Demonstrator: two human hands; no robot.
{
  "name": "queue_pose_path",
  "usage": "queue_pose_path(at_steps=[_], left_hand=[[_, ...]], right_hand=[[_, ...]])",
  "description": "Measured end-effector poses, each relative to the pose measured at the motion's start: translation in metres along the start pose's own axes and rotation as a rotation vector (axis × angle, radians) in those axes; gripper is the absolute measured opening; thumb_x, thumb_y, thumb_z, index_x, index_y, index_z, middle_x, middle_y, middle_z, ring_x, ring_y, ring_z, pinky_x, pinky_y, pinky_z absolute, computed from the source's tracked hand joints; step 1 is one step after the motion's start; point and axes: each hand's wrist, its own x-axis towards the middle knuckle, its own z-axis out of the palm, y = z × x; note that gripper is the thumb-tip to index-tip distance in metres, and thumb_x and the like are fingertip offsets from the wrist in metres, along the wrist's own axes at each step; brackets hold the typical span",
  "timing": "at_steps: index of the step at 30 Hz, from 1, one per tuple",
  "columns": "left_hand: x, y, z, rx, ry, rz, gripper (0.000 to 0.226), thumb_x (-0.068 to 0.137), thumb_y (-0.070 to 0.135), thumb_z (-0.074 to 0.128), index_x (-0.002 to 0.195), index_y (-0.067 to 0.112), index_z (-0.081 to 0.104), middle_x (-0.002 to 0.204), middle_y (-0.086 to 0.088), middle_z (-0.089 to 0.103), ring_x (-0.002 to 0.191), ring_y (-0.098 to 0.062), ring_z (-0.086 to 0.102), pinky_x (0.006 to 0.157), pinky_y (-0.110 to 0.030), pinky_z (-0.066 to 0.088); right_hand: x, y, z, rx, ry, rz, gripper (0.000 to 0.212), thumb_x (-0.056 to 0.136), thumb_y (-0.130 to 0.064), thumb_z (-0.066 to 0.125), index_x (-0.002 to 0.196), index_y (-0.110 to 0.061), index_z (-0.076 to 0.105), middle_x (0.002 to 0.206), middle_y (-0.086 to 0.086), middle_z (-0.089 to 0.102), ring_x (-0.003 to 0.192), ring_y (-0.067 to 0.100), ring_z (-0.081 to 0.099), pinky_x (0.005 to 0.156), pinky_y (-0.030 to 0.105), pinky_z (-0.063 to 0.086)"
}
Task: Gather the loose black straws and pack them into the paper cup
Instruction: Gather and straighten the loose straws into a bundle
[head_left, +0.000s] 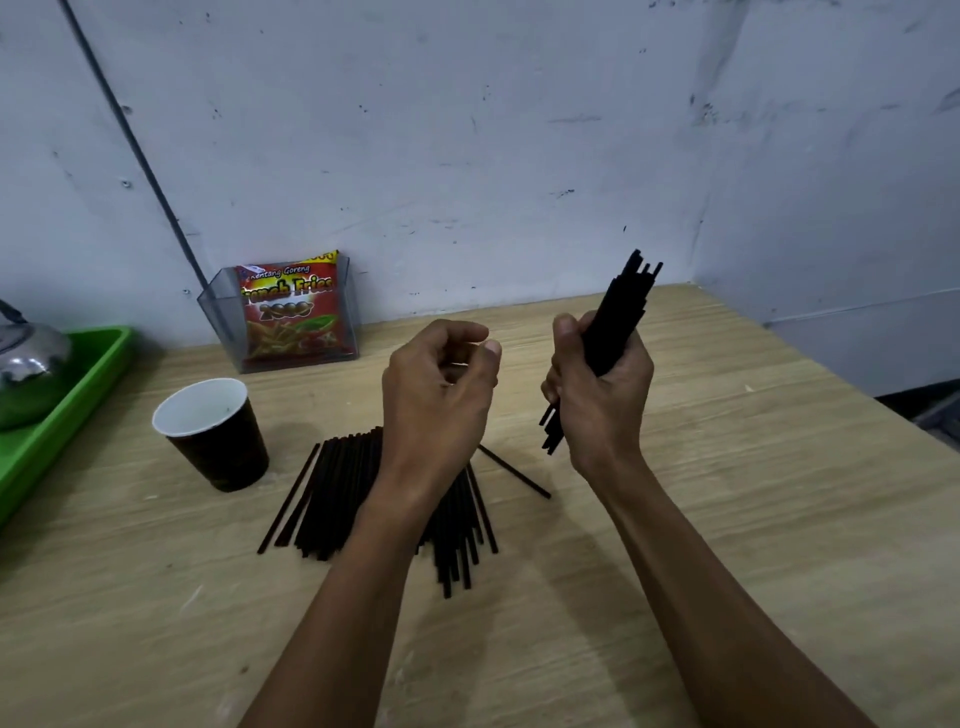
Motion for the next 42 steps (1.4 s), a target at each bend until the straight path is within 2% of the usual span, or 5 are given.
queue_pose_path(at_steps=[9, 14, 22, 36, 42], left_hand=[[-0.003, 0.011, 0.025, -0.05, -0.082, 0.038, 0.024, 0.1, 0.031, 0.051, 0.121, 0.023, 0.06, 0.1, 0.006, 0.071, 0.096, -0.009, 0.068, 0.079, -0.031, 0.054], [0.005, 0.031, 0.03, 0.045, -0.173, 0.157, 0.041, 0.102, 0.038, 0.043, 0.143, 0.031, 0.044, 0.129, 0.015, 0.057, 0.119, 0.009, 0.051, 0.093, -0.008, 0.039], [0.0, 0.013, 0.031, 0.596, -0.662, 0.169, 0.061, 0.1, 0.054, 0.024, 0.154, 0.026, 0.028, 0.163, 0.008, 0.023, 0.15, -0.005, 0.015, 0.123, -0.031, 0.014], [0.001, 0.0, 0.022, 0.608, -0.666, 0.224, 0.065, 0.096, 0.061, 0.03, 0.152, 0.027, 0.033, 0.163, 0.015, 0.019, 0.15, -0.002, 0.016, 0.121, -0.038, 0.024], [0.008, 0.01, -0.014, 0.392, -0.248, 0.216, 0.045, 0.099, 0.045, 0.046, 0.136, 0.022, 0.056, 0.13, 0.01, 0.061, 0.118, 0.002, 0.056, 0.096, -0.013, 0.042]], right_hand=[[-0.013, 0.033, -0.002, -0.218, -0.086, -0.017, 0.019, 0.091, -0.028, 0.066, 0.081, -0.018, 0.054, 0.066, 0.01, 0.052, 0.058, 0.026, 0.047, 0.055, 0.048, 0.045], [-0.018, 0.042, -0.005, -0.268, -0.129, -0.044, 0.023, 0.089, -0.025, 0.066, 0.087, -0.004, 0.056, 0.073, 0.02, 0.058, 0.065, 0.036, 0.052, 0.057, 0.044, 0.045], [-0.019, 0.067, -0.013, -0.546, -0.192, -0.067, 0.013, 0.096, -0.028, 0.06, 0.095, -0.015, 0.063, 0.077, -0.003, 0.069, 0.075, 0.009, 0.067, 0.059, 0.022, 0.051], [-0.017, 0.057, -0.017, -0.477, -0.259, -0.003, 0.012, 0.092, -0.014, 0.062, 0.084, -0.006, 0.062, 0.069, 0.005, 0.067, 0.065, 0.021, 0.065, 0.053, 0.032, 0.05], [-0.019, 0.042, -0.014, -0.328, -0.229, 0.176, 0.024, 0.087, -0.029, 0.071, 0.074, -0.036, 0.054, 0.053, -0.024, 0.058, 0.052, -0.005, 0.052, 0.058, 0.02, 0.04]])
